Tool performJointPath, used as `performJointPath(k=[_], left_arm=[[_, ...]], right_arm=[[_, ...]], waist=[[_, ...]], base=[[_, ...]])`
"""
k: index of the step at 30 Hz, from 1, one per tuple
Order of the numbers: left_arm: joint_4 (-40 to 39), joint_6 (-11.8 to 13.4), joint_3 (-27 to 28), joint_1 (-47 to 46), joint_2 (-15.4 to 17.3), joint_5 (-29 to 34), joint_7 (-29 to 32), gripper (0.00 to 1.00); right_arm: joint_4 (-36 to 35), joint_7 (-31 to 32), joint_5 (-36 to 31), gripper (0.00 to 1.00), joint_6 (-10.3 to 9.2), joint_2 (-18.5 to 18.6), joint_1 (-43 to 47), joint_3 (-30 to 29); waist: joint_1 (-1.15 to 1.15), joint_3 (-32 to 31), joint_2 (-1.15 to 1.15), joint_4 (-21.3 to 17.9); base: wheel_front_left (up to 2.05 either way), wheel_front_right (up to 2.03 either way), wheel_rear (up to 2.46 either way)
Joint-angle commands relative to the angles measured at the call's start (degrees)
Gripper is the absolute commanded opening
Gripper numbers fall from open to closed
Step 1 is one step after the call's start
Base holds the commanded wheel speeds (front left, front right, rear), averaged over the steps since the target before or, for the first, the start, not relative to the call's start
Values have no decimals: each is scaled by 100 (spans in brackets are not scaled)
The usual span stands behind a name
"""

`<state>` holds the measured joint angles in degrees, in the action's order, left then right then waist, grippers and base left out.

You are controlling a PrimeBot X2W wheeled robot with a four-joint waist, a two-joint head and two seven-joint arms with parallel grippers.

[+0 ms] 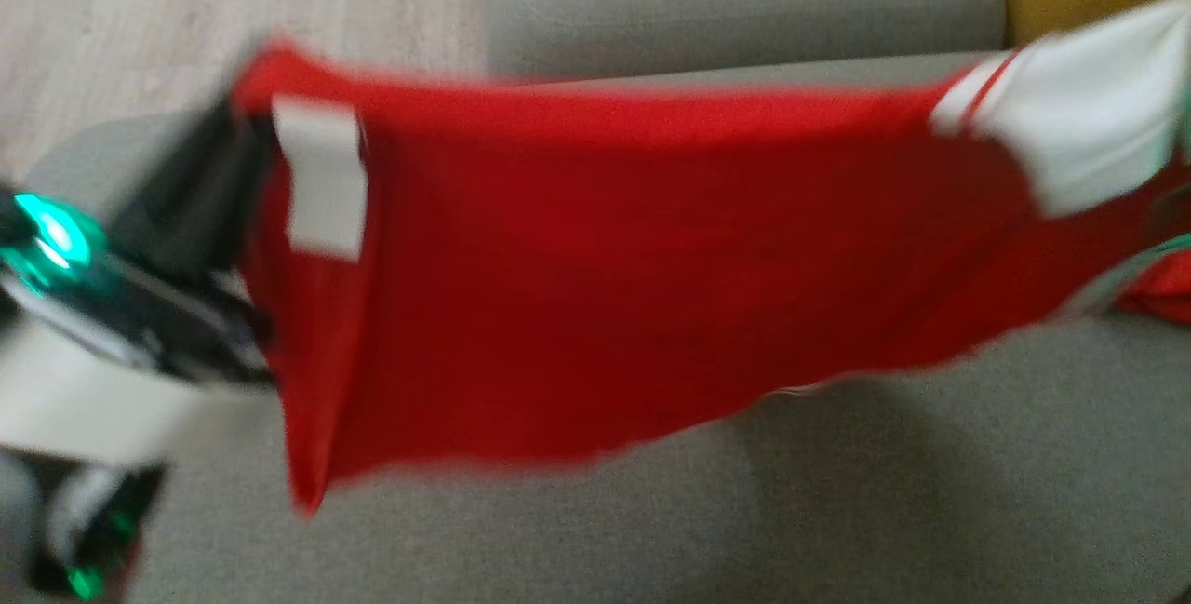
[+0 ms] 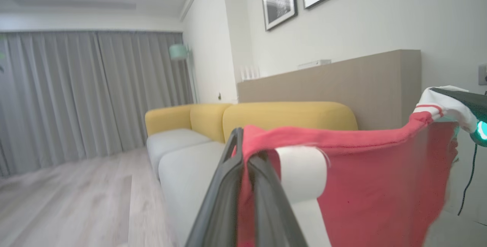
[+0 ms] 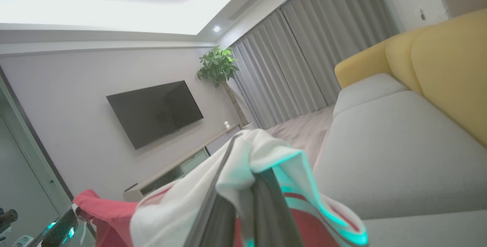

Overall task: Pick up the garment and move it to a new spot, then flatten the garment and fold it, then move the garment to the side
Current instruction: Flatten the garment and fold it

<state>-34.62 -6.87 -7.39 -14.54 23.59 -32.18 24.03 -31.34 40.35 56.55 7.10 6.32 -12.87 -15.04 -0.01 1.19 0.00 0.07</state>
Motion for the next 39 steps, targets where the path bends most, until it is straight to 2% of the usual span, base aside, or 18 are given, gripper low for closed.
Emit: performJointPath(k=[1,4,7,12,15,19,23,26,27,30,35,39], left_arm=[[-197,62,321,-733,277,-70,220,0],[71,72,166,-1556,285,-294,641,0],[685,54,-5,-2464,292,-298,881,0],[2164,1,-322,-4022,288,116,727,0],[3188,-27,-549,-4926,250,440,333,0],[4414,-46,-875,-6053,181,951,-510,0],[5410,-51,-1049,-6855,-55,1270,-1613,0],[6019,-57,-1348,-6954,-216,1297,-2269,0],[6019,-57,-1348,-6954,-216,1297,-2269,0],[6321,-59,-1870,-6715,-172,1152,-2718,0],[6398,-60,-2483,-5676,154,805,-3366,0],[6112,-61,-2792,-4493,423,592,-3598,0]], right_arm=[[-252,288,-18,0,39,12,-642,-69],[-155,861,-312,0,39,-46,-1505,-338],[222,1387,-707,0,39,-149,-2508,-383],[1282,1667,-1677,0,39,-284,-4156,-249],[2065,1365,-2239,0,39,-323,-5070,-120],[3058,473,-2838,0,39,-339,-6175,61],[3782,-434,-2663,0,39,-342,-6910,353],[4112,-829,-2460,0,39,-343,-6892,578],[4112,-829,-2460,0,39,-343,-6892,578],[4183,-979,-2352,0,39,-343,-6355,789],[3782,-1051,-2011,0,39,-234,-4653,1063],[3279,-1066,-1792,0,39,-104,-3013,1167]], waist=[[1,170,0,-60],[1,510,0,-90],[1,1032,0,-115],[1,2005,0,-88],[1,2556,0,-64],[1,3095,0,-47],[1,3418,0,-37],[1,3469,0,-47],[1,3469,0,-47],[1,3423,0,-54],[1,3170,0,-49],[1,2865,0,-17]], base=[[0,0,0],[0,0,0],[0,0,0],[0,0,0],[0,0,0],[0,0,0],[0,0,0],[0,0,0],[0,0,0],[0,0,0],[0,0,0],[0,0,0]])
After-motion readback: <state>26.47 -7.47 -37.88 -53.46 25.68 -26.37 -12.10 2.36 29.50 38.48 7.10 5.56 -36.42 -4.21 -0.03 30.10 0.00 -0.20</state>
